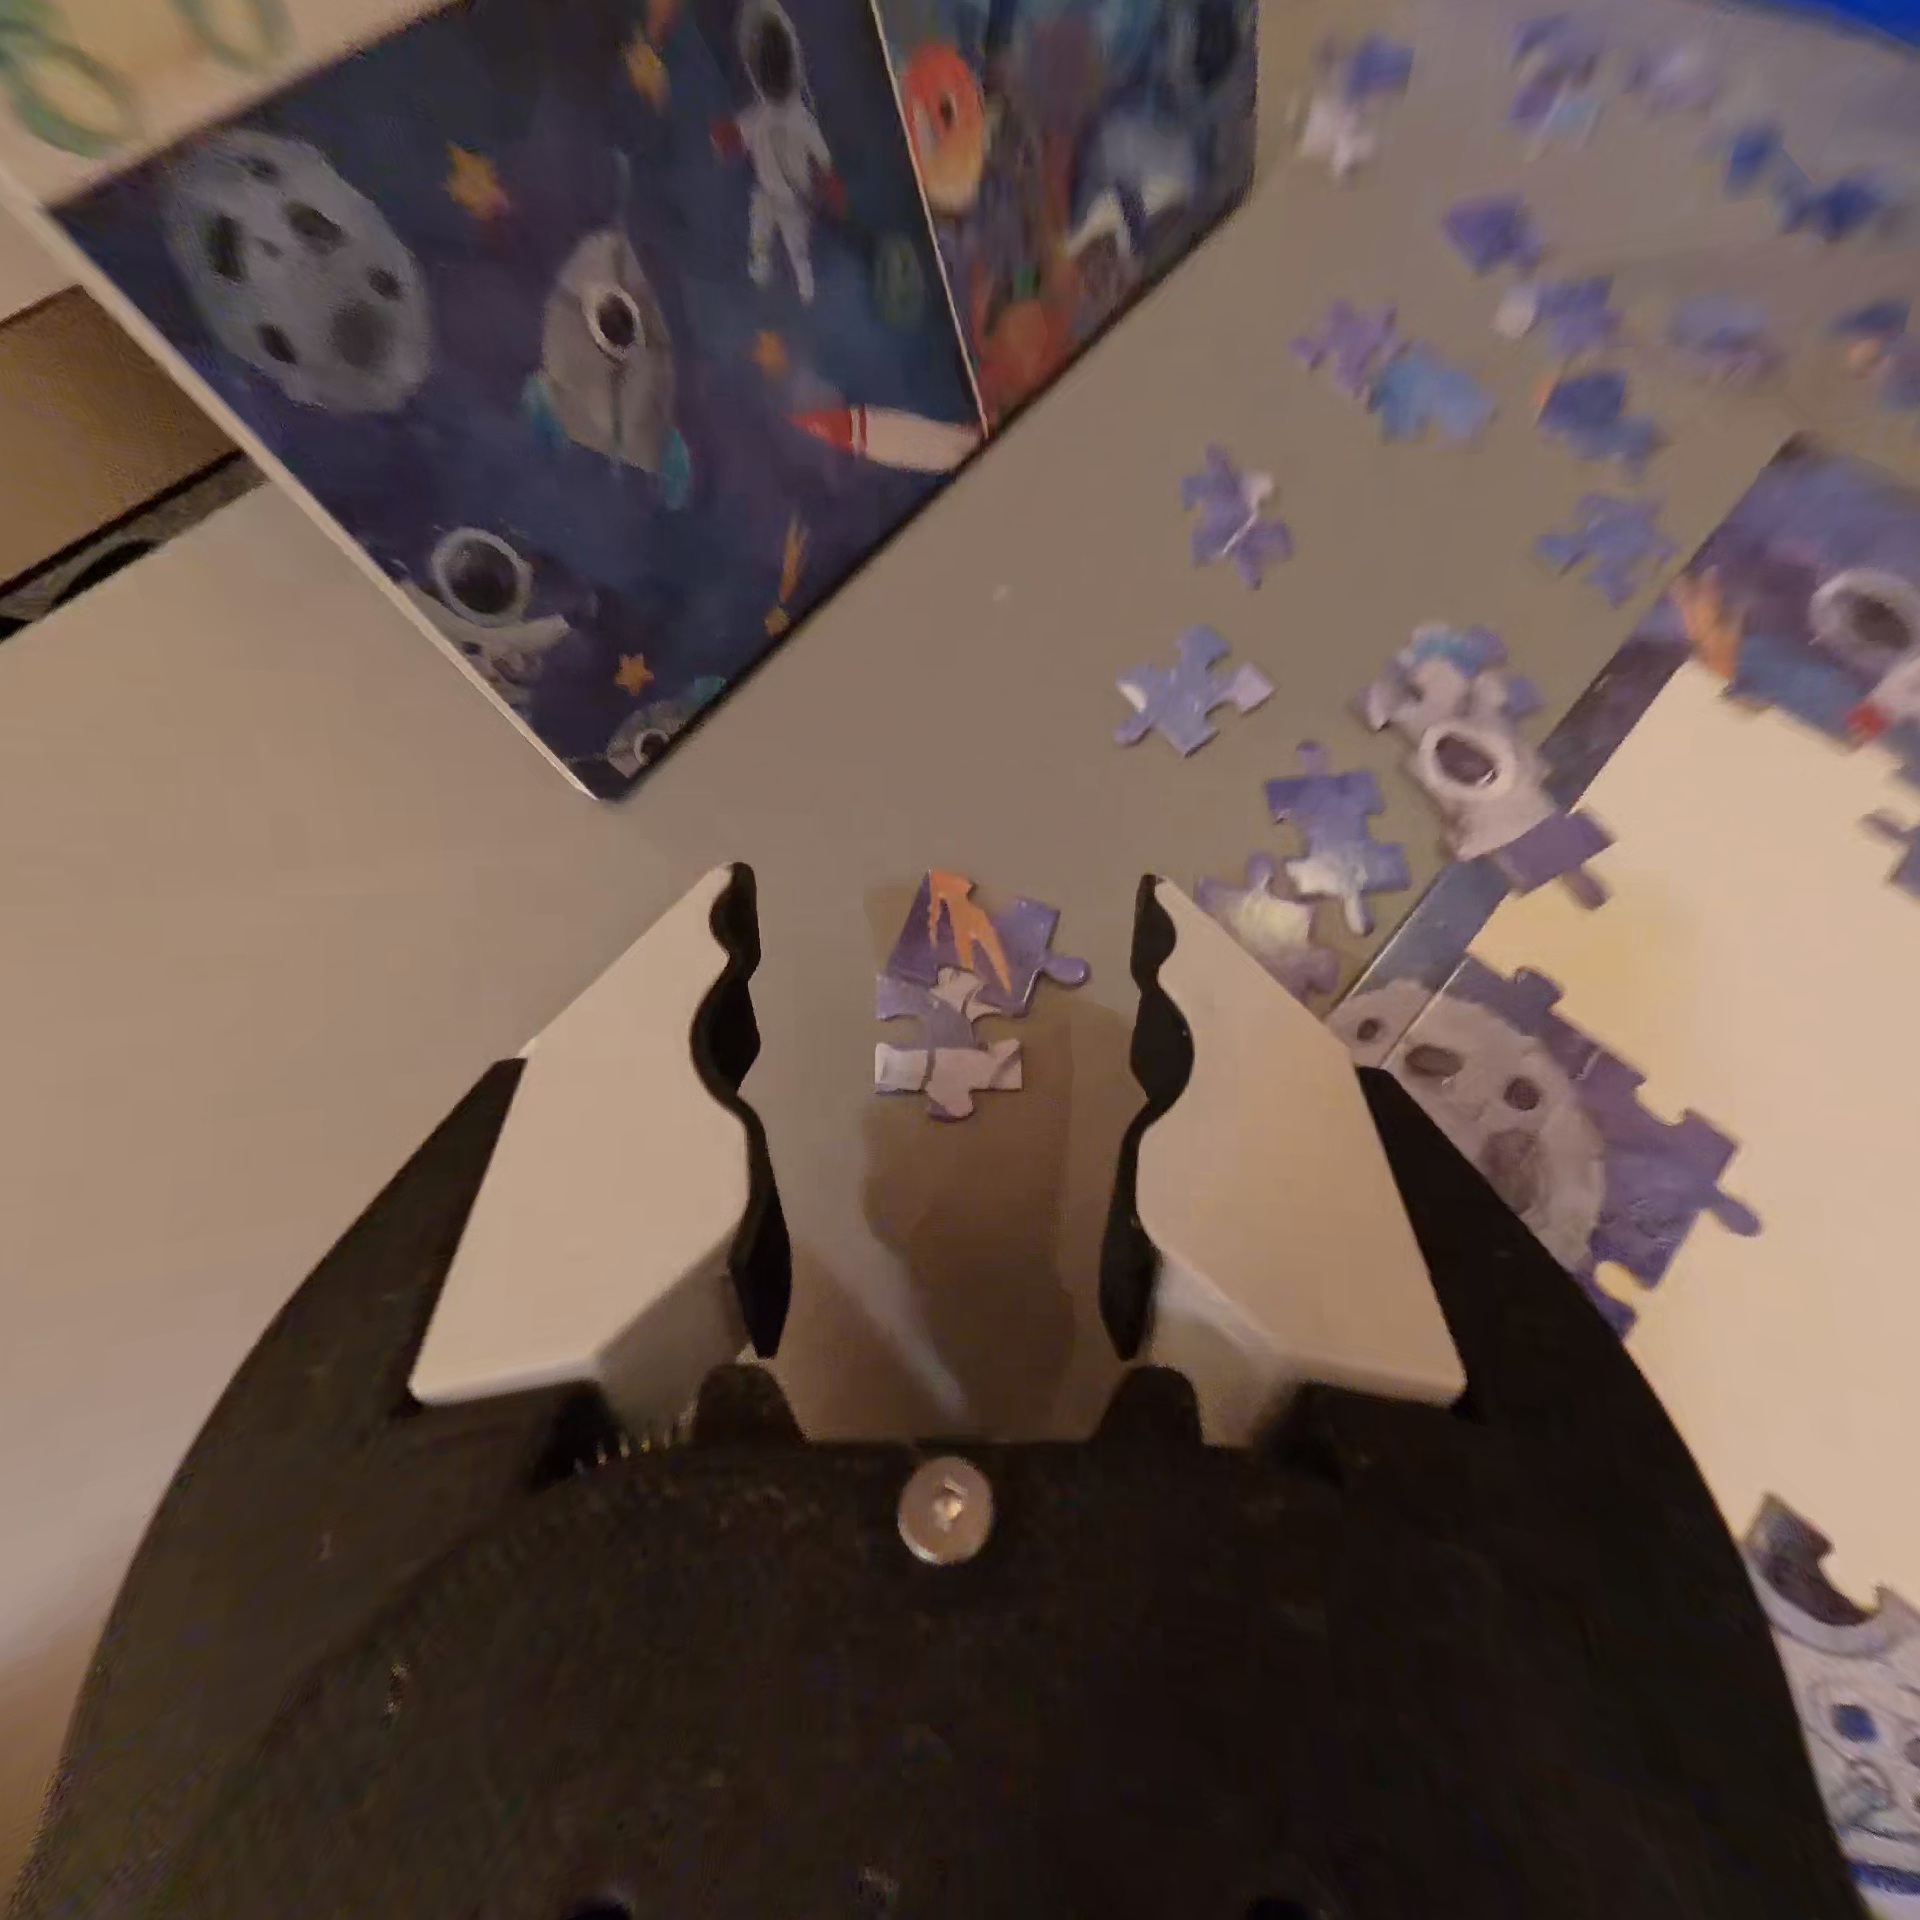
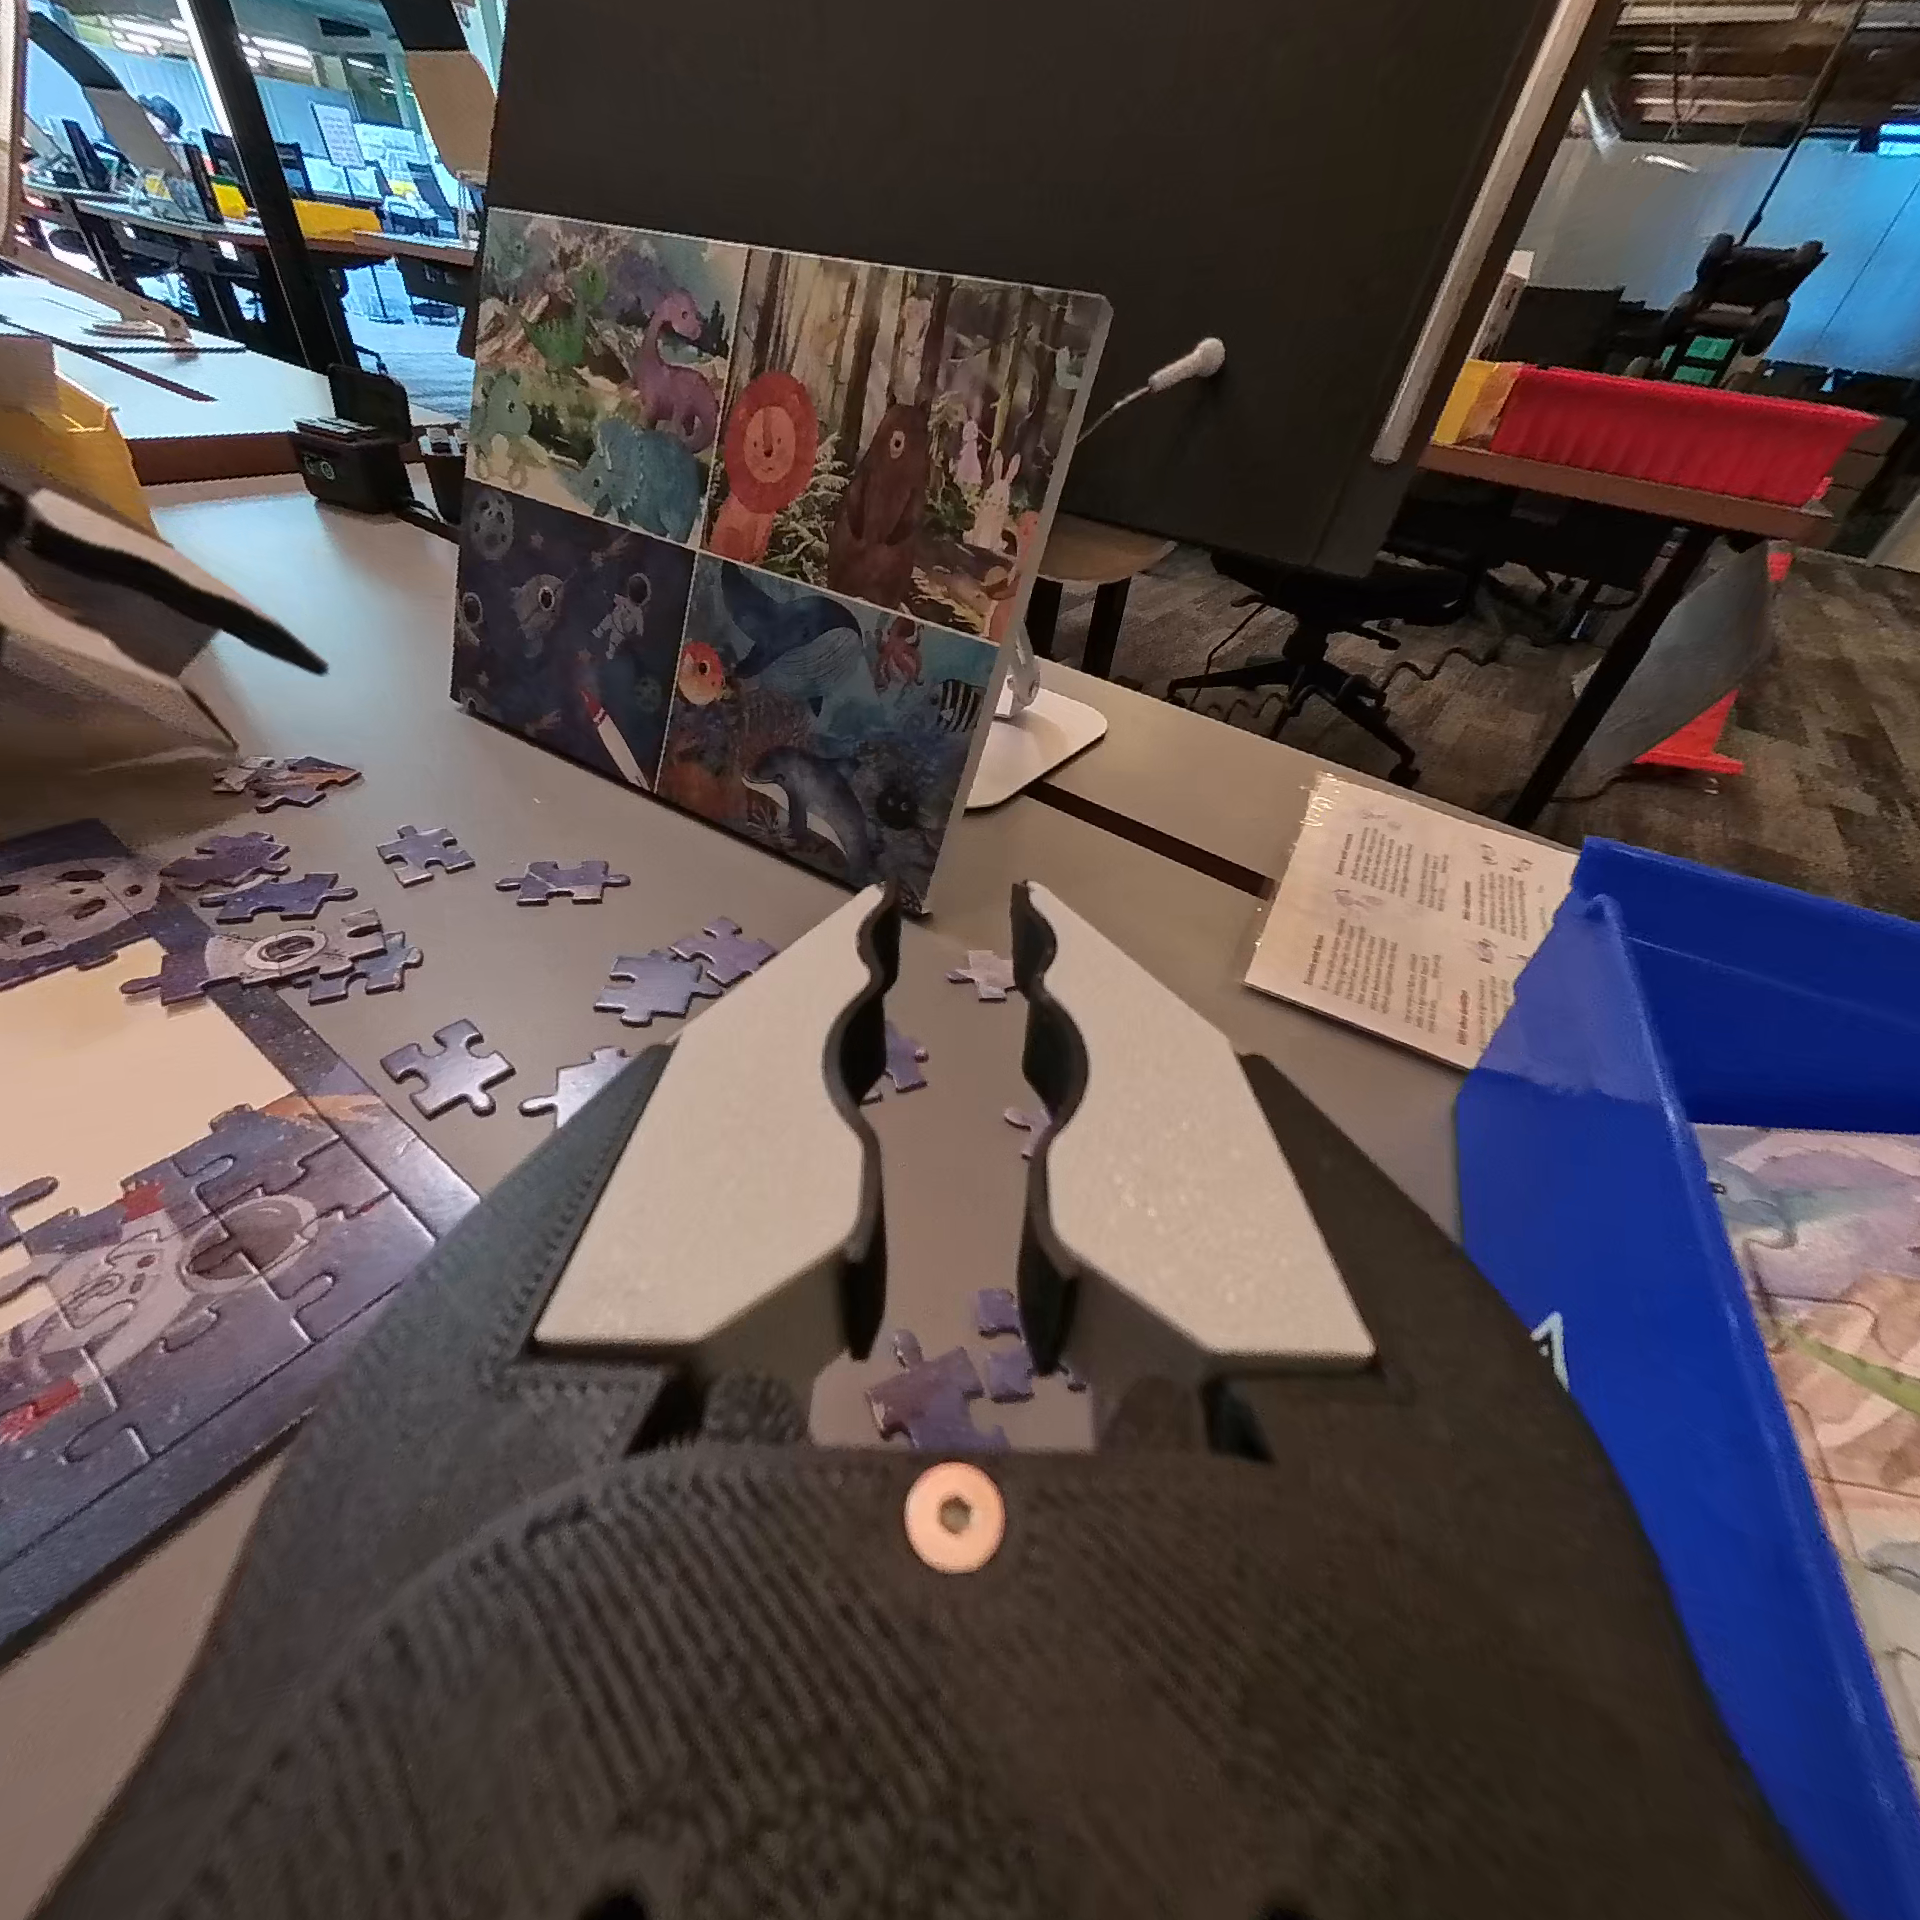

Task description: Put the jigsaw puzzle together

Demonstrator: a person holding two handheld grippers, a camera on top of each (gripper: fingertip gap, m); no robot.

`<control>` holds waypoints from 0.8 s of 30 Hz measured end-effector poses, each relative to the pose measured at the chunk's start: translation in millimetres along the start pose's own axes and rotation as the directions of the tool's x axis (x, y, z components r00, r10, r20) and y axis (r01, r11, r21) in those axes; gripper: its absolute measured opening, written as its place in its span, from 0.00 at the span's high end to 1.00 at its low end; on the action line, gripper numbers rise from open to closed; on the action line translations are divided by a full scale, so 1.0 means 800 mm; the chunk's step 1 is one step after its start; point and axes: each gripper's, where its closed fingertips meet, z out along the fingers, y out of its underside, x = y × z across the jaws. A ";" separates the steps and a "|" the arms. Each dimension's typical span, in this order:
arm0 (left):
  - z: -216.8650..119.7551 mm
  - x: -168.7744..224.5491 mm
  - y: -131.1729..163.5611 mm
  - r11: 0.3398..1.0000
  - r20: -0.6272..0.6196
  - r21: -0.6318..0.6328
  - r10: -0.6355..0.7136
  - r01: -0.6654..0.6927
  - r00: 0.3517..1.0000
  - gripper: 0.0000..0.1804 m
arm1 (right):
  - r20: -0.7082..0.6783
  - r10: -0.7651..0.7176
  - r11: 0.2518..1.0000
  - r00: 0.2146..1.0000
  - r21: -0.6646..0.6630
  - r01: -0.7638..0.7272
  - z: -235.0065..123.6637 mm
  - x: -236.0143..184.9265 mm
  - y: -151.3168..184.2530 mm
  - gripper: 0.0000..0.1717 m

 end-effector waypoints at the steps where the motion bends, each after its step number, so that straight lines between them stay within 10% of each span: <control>1: 0.005 0.001 0.007 0.999 0.012 -0.041 0.023 -0.022 1.000 0.61 | 0.001 -0.002 1.000 1.000 0.002 0.002 0.000 -0.001 -0.001 0.89; 12: 0.008 0.005 0.015 0.996 -0.003 -0.076 0.037 -0.037 0.999 0.99 | 0.005 -0.015 1.000 1.000 0.004 0.015 -0.001 -0.004 -0.004 0.89; 24: -0.021 -0.032 -0.003 1.000 0.134 0.016 0.009 -0.011 0.991 0.87 | 0.012 -0.017 1.000 1.000 -0.005 0.017 0.001 -0.007 -0.002 0.89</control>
